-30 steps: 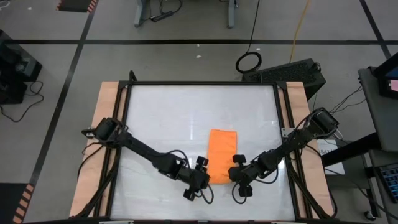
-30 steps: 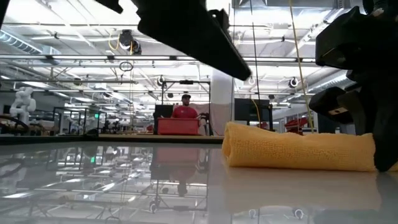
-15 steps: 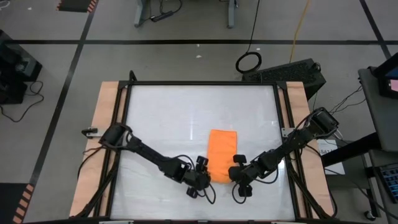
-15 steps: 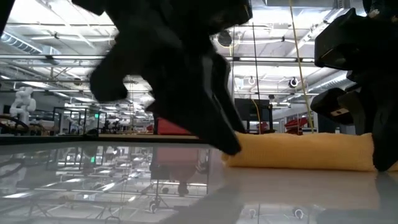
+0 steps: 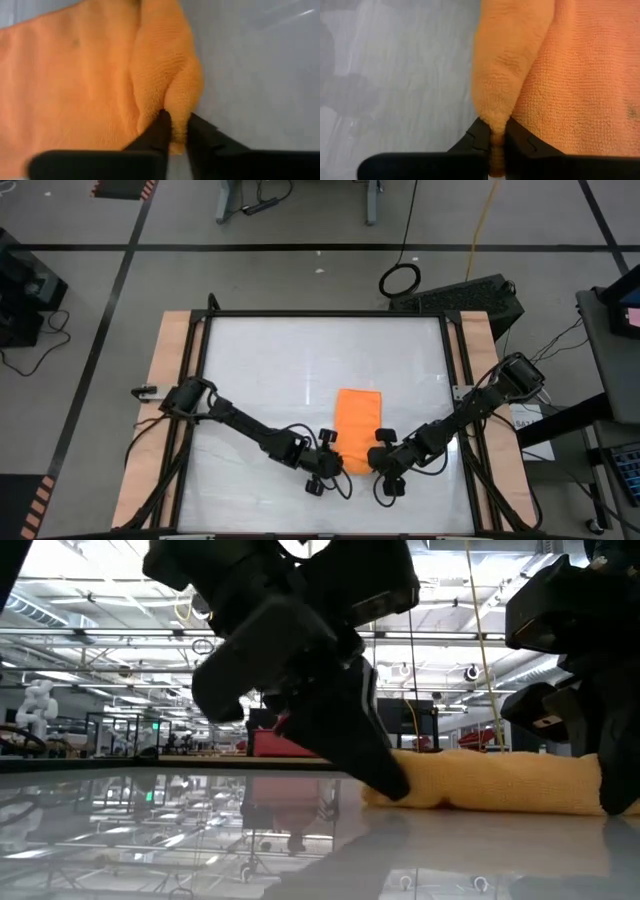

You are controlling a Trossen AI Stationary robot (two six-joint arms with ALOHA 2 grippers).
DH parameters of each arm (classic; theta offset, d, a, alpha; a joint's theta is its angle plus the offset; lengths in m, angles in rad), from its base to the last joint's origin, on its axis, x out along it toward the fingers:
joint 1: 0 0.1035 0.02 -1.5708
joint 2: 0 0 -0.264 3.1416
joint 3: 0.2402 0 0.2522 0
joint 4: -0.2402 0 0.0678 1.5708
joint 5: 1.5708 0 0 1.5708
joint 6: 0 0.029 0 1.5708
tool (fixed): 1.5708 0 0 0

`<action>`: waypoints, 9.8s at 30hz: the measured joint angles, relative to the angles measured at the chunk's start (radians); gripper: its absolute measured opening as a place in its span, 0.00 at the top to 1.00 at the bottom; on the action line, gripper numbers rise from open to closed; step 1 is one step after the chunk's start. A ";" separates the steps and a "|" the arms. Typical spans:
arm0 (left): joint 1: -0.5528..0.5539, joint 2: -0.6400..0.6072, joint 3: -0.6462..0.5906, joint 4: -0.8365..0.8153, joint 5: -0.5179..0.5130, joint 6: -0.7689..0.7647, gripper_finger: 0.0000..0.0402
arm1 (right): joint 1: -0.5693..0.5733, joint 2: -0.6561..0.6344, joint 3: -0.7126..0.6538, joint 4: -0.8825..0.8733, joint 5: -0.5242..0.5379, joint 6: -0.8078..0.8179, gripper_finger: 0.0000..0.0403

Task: Roll towel
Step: Roll the orange microfiber cloth

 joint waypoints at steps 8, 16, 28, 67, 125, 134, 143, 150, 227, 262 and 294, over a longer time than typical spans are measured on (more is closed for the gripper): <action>0.063 0.000 0.000 0.064 0.308 -0.035 0.97 | 0.007 -0.068 -0.002 -0.083 0.011 -0.001 0.83; 0.132 0.000 0.000 0.041 0.514 -0.127 0.98 | 0.077 -0.163 -0.004 -0.236 0.061 0.006 0.54; 0.197 0.000 0.000 0.029 0.598 -0.219 0.98 | 0.212 -0.188 -0.002 -0.148 0.355 -0.081 0.49; 0.231 0.039 0.000 0.007 0.677 -0.352 0.98 | 0.079 -0.120 -0.082 0.026 0.263 -0.356 0.65; 0.138 -0.041 -0.001 -0.125 0.525 -0.554 0.96 | -0.399 -0.121 -0.121 0.185 -0.580 0.243 0.99; 0.138 -0.041 0.000 -0.130 0.503 -0.554 0.96 | -0.425 -0.052 -0.121 0.176 -0.583 0.255 0.99; 0.110 -0.042 -0.001 -0.147 0.501 -0.519 0.73 | -0.432 0.004 -0.119 0.203 -0.619 0.273 0.99; 0.084 -0.100 -0.002 -0.242 0.418 -0.451 0.51 | -0.439 0.006 -0.120 0.203 -0.635 0.271 0.99; 0.029 -0.021 0.001 -0.136 0.113 -0.177 0.97 | -0.087 -0.284 -0.123 0.116 0.036 -0.503 0.49; 0.021 -0.022 -0.002 -0.033 0.269 -0.262 0.98 | -0.066 -0.001 -0.116 0.273 0.148 -0.461 0.94; 0.101 -0.075 -0.001 -0.183 0.473 -0.535 0.95 | -0.230 0.004 -0.013 0.140 -0.475 0.217 0.97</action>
